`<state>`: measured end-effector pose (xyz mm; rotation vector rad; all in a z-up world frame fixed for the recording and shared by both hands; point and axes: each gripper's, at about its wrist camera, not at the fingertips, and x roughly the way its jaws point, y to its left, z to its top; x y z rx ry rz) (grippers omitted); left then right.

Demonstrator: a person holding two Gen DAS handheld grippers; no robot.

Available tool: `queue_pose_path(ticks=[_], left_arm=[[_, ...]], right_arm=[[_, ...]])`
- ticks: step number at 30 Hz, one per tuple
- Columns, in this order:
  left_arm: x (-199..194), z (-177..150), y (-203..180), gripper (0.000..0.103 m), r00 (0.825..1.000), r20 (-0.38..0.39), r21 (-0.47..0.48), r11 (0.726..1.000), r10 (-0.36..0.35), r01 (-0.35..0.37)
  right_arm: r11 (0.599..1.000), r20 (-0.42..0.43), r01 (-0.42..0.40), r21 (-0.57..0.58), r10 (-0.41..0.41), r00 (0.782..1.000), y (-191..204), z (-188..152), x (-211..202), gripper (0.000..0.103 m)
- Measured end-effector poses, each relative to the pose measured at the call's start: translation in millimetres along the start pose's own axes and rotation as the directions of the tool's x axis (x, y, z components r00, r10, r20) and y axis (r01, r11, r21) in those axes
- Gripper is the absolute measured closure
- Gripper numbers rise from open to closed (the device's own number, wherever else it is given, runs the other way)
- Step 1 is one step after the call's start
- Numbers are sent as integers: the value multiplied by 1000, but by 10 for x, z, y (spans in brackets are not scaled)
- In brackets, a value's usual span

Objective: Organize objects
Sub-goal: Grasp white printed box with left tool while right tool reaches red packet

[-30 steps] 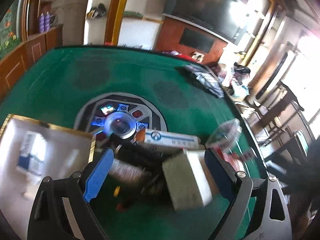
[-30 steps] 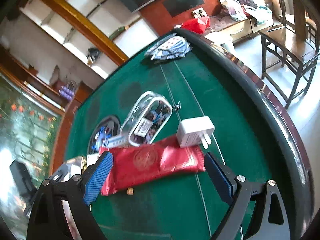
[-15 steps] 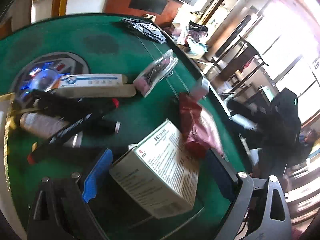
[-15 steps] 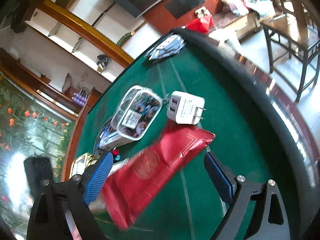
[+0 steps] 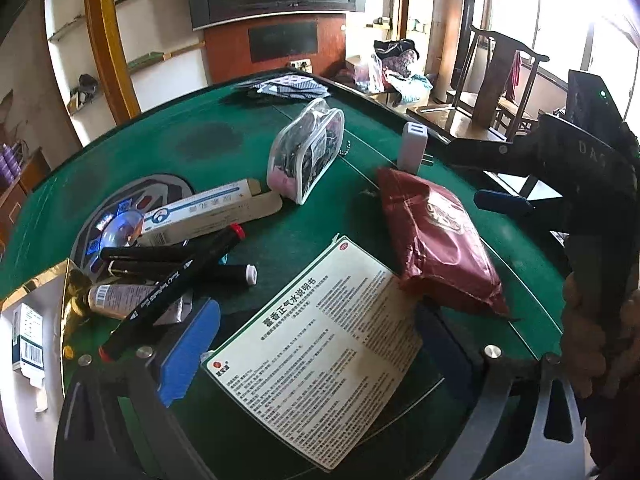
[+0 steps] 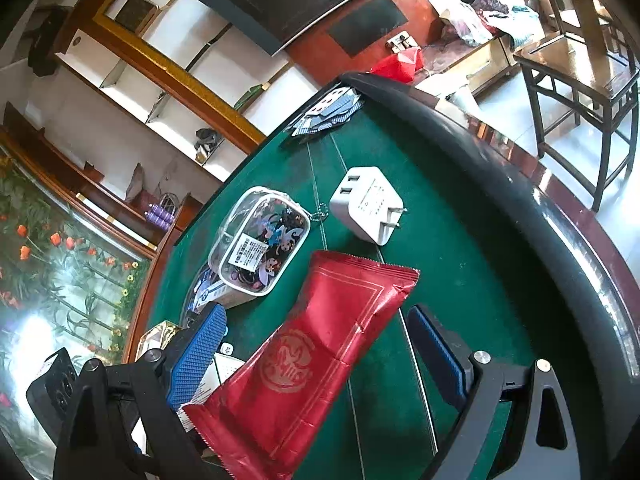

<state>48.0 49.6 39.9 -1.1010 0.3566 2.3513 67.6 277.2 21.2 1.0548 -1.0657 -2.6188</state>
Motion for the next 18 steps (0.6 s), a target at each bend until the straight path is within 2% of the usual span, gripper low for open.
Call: queue_pose_path(ticks=[4, 5, 7, 9, 12, 15, 18], left_arm=[[-26, -91, -95, 2, 999, -35, 68, 997, -18, 20], [-34, -119, -116, 2, 998, -53, 83, 996, -37, 41], [-56, -200, -148, 2, 984, -106, 85, 985, -143, 152], [-124, -255, -178, 2, 979, -104, 90, 979, -176, 185], [-153, -252, -212, 2, 993, -65, 113, 988, -102, 108], [8, -229, -292, 2, 996, -83, 139, 990, -18, 29], [175, -260, -434, 2, 996, -92, 179, 984, 4, 13]], right_arm=[[1000, -10, -20, 12, 20, 1000, -29, -4, 2, 8], [1000, -10, -24, 15, 24, 1000, -39, -8, -2, 8], [999, -11, -27, 18, 27, 1000, -41, -11, 2, 8], [1000, -13, -25, 13, 25, 1000, -28, -11, 6, 8], [1000, -19, -22, 9, 23, 1000, -23, -14, 17, 8], [1000, -25, -12, 2, 12, 1000, -12, -19, 33, 8], [1000, -21, 2, -1, -2, 1000, -9, -25, 35, 8]])
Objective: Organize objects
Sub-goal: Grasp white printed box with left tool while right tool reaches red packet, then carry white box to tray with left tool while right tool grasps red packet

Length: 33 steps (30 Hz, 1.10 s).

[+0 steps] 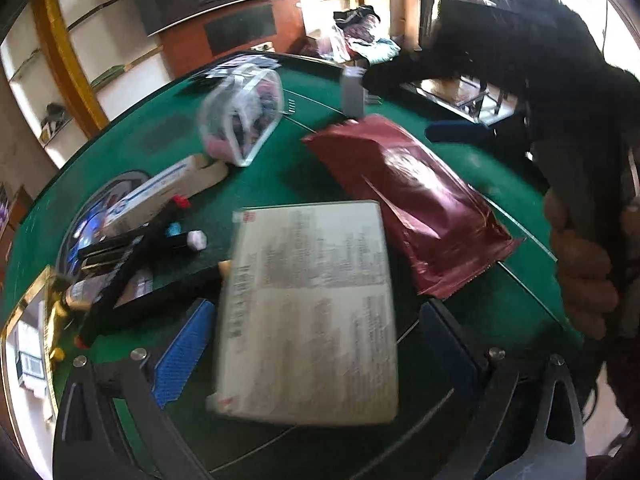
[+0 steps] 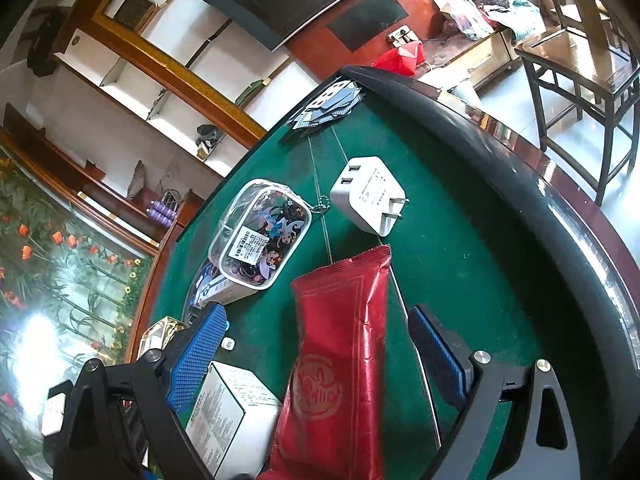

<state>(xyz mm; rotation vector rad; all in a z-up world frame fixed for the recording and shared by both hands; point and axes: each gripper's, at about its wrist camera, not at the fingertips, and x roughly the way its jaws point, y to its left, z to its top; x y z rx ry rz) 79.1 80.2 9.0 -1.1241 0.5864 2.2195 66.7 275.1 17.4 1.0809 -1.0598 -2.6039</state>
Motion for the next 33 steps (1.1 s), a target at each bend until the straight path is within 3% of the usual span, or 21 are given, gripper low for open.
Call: queue_pose_path(ticks=[3, 5, 7, 14, 18, 22, 27, 33], left_arm=[[72, -2, -101, 1, 999, 22, -2, 1000, 30, -30], [76, -8, -91, 5, 999, 21, -16, 1000, 24, -24], [51, -22, 16, 34, 1000, 16, -81, 996, -22, 24], [-225, -234, 445, 34, 996, 61, -295, 952, -69, 84], [-615, -418, 661, 34, 985, 145, -396, 907, -89, 141], [-1025, -573, 895, 34, 973, 224, -447, 882, -54, 152], [-1481, -785, 1212, 34, 962, 269, -493, 865, 51, 92], [-1748, -1127, 1680, 34, 950, 261, -578, 816, 171, 11]], right_arm=[[1000, -4, 15, -7, -15, 1000, -1, -2, 12, 8], [1000, -10, 24, -13, -24, 1000, 2, -6, 28, 8], [999, -21, 33, -22, -34, 999, 19, -7, 59, 8], [995, -50, 74, -67, -77, 996, 68, -37, 142, 8], [991, -52, 102, -90, -107, 993, 95, -55, 168, 8], [982, -52, 141, -125, -148, 988, 150, -69, 201, 8], [927, -56, 306, -216, -325, 944, 343, -192, 264, 8], [785, -21, 486, -384, -534, 845, 599, -411, 475, 9]])
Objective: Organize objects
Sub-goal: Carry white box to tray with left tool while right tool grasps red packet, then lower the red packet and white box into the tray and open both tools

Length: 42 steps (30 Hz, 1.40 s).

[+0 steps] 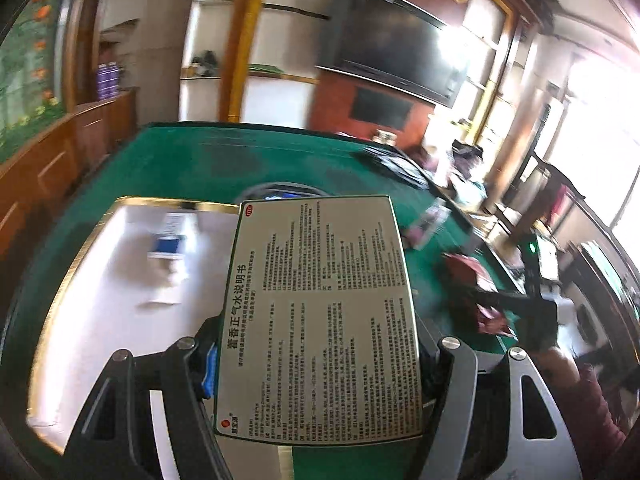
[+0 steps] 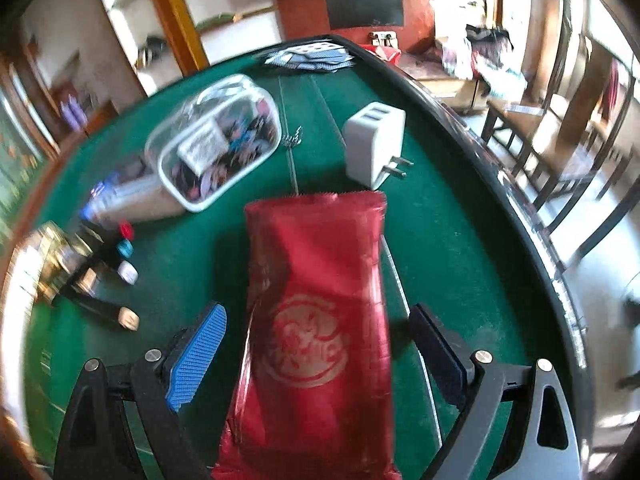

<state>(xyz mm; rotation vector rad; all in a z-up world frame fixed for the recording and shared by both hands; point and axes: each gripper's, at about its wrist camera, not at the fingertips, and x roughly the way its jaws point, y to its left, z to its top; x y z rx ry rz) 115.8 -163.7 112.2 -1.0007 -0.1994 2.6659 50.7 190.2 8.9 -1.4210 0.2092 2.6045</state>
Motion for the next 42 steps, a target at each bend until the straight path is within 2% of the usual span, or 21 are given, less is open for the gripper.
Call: queue_pose_path(ticks=[1, 3, 9, 11, 15, 17, 20, 22, 25, 26, 27, 29, 30, 33, 34, 35, 36, 39, 42], left_arm=[[-26, -3, 99, 34, 1000, 5, -16, 1000, 14, -14], [-86, -18, 304, 34, 999, 15, -48, 998, 44, -43], [-202, -81, 798, 34, 995, 12, -124, 987, 102, -100], [-216, -89, 934, 34, 993, 13, -139, 983, 121, -118], [-258, -98, 1139, 33, 988, 10, -170, 974, 156, -152], [-241, -71, 1212, 33, 986, 4, -185, 969, 169, -165], [-232, -53, 1314, 33, 980, -6, -195, 961, 198, -196], [-238, -56, 1360, 33, 979, -6, -204, 958, 202, -199], [-265, -81, 1387, 33, 978, 2, -205, 957, 210, -205], [-260, -91, 1393, 33, 978, 1, -206, 957, 210, -206], [-252, -105, 1393, 33, 978, -1, -208, 957, 206, -202], [-231, -112, 1384, 33, 981, -2, -209, 959, 194, -190], [-223, -122, 1364, 33, 982, 0, -205, 961, 190, -186], [-213, -136, 1287, 33, 985, 11, -182, 969, 172, -168], [-211, -138, 1256, 33, 986, 17, -173, 972, 165, -160], [-210, -145, 1227, 33, 987, 22, -165, 974, 158, -153], [-209, -158, 1211, 33, 988, 24, -164, 976, 152, -146], [-216, -178, 1219, 33, 991, 21, -173, 977, 130, -125], [-246, -176, 1259, 33, 991, 23, -176, 977, 130, -124]], right_arm=[[1000, 4, 16, -4, -16, 1000, 10, -12, -7, 11], [1000, 14, 22, -15, -21, 1000, 14, -8, -50, 38], [999, 19, -26, 33, 25, 999, -81, -43, -141, 47], [993, 32, -98, 73, 95, 995, -140, -55, -185, 50], [963, 40, -233, 136, 230, 972, -169, -67, -209, 58], [932, 36, -324, 162, 323, 946, -147, -60, -195, 69], [892, 23, -416, 179, 419, 908, -58, -45, -172, 76], [908, 20, -396, 137, 397, 918, 74, -62, -199, 75], [930, 13, -355, 100, 355, 935, 211, -76, -218, 68], [938, -1, -336, 88, 337, 941, 268, -87, -211, 61], [942, -14, -325, 79, 327, 945, 306, -85, -195, 49], [956, -22, -289, 39, 290, 957, 444, -137, -178, 37], [972, -5, -235, 5, 235, 972, 545, -167, -180, 32], [985, -2, -119, -127, 119, 993, 844, -194, -111, 17], [980, -2, -40, -193, 41, 999, 982, -205, -79, 18], [980, 6, -38, -194, 40, 999, 1007, -202, -92, 24], [981, 5, -64, -182, 66, 998, 1009, -207, -102, 37], [981, 13, -79, -177, 82, 997, 997, -255, -161, 49], [983, 11, -152, -105, 154, 988, 860, -277, -222, 56]])
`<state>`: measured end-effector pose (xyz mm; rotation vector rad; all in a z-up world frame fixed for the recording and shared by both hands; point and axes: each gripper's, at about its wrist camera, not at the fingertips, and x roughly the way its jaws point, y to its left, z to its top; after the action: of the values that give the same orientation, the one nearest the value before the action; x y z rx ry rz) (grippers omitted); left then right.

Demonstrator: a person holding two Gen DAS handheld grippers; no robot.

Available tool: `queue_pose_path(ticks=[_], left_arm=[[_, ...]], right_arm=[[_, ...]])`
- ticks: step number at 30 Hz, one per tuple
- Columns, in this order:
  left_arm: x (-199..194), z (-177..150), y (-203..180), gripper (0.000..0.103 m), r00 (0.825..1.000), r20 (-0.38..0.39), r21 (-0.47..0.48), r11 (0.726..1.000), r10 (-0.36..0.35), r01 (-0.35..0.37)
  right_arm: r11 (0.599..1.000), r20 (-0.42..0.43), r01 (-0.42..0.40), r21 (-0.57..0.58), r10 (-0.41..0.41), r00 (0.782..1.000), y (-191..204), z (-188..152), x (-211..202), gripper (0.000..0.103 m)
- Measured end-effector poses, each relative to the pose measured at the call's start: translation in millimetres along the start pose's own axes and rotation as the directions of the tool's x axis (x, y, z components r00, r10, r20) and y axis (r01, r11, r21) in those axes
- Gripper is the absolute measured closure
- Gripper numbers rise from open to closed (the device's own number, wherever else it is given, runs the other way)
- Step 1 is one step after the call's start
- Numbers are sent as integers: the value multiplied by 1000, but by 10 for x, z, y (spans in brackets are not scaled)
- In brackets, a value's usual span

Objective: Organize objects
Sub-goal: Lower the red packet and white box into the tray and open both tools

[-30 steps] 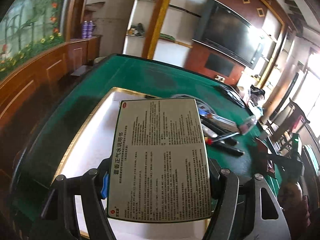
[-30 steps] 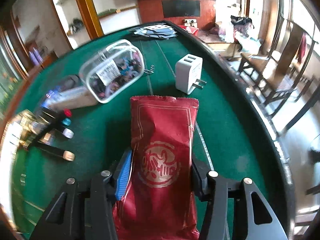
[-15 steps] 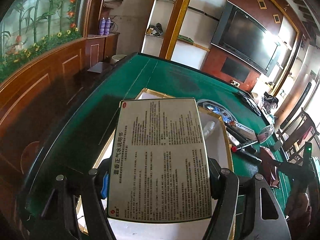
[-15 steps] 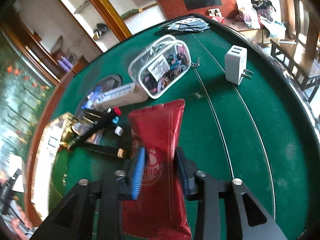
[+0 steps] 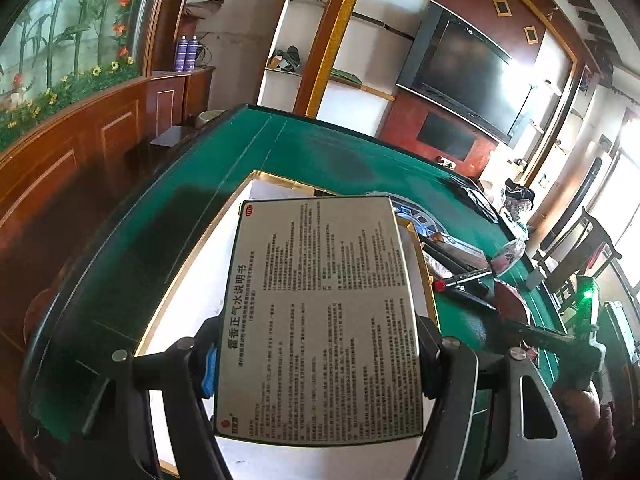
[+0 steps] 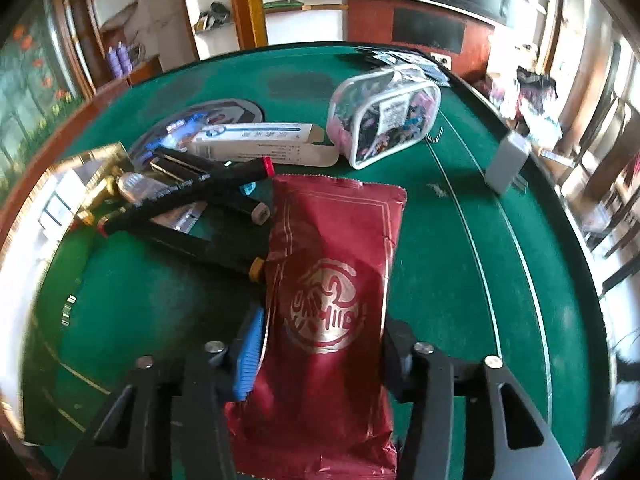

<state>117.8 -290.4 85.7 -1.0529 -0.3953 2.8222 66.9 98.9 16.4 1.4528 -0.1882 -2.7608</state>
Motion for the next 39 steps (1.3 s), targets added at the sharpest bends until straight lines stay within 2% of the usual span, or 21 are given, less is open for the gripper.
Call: queue_pose_path(ticks=[3, 6, 7, 9, 12, 15, 18, 19, 21, 24, 25, 27, 28, 31, 33, 34, 37, 39], left_arm=[[-32, 19, 45, 33, 1000, 7, 1, 1000, 9, -9], [-33, 41, 101, 33, 1000, 5, -2, 1000, 20, -20], [-21, 48, 115, 33, 1000, 3, -3, 1000, 27, -27], [25, 77, 128, 33, 999, -10, 1, 999, 48, -48], [118, 207, 123, 33, 996, -28, 33, 996, 81, -80], [329, 413, 117, 33, 990, -70, 71, 991, 119, -114], [641, 612, 168, 33, 985, -128, 65, 992, 114, -107], [732, 659, 187, 33, 983, -145, 62, 992, 114, -106], [966, 750, 192, 33, 975, -179, 75, 990, 130, -118], [1289, 844, 200, 33, 965, -200, 95, 984, 167, -151], [1378, 864, 204, 33, 962, -207, 101, 981, 181, -163], [1518, 898, 200, 33, 956, -209, 120, 975, 207, -185], [1561, 920, 168, 32, 958, -198, 130, 974, 208, -185], [1624, 917, 149, 30, 959, -222, 119, 981, 175, -151], [1633, 871, 166, 22, 960, -250, 83, 990, 128, -111], [1632, 841, 182, 17, 959, -262, 68, 993, 112, -98], [1615, 756, 259, 16, 957, -280, 34, 997, 76, -70], [1613, 702, 310, 16, 957, -283, 6, 998, 57, -58]], right_arm=[[986, 3, -133, 99, 134, 991, -118, 0, -44, 60], [936, 26, -293, 193, 293, 956, -239, -8, -85, 60], [923, 31, -324, 207, 325, 945, -250, 18, -77, 60], [862, 42, -439, 255, 444, 895, -244, 37, -95, 60], [800, 38, -538, 267, 549, 835, -71, 132, -140, 60], [743, 6, -629, 230, 645, 764, 380, 345, -167, 59], [715, -43, -672, 195, 690, 722, 900, 533, -148, 59], [723, -58, -668, 176, 685, 726, 1089, 596, -127, 59], [755, -84, -642, 133, 654, 752, 1453, 698, -39, 59], [787, -131, -607, 109, 617, 776, 1890, 785, 168, 59], [806, -140, -585, 89, 592, 794, 1978, 785, 207, 59], [856, -155, -515, 39, 515, 843, 2212, 790, 326, 59], [869, -158, -494, 29, 492, 856, 2264, 789, 349, 59], [917, -163, -397, -49, 384, 909, 2469, 720, 457, 58], [928, -168, -370, -49, 357, 919, 2477, 698, 508, 53], [926, -171, -376, -34, 365, 915, 2470, 686, 516, 51], [918, -172, -396, -13, 388, 905, 2411, 676, 435, 44], [918, -127, -396, -25, 390, 912, 2259, 668, 251, 43]])
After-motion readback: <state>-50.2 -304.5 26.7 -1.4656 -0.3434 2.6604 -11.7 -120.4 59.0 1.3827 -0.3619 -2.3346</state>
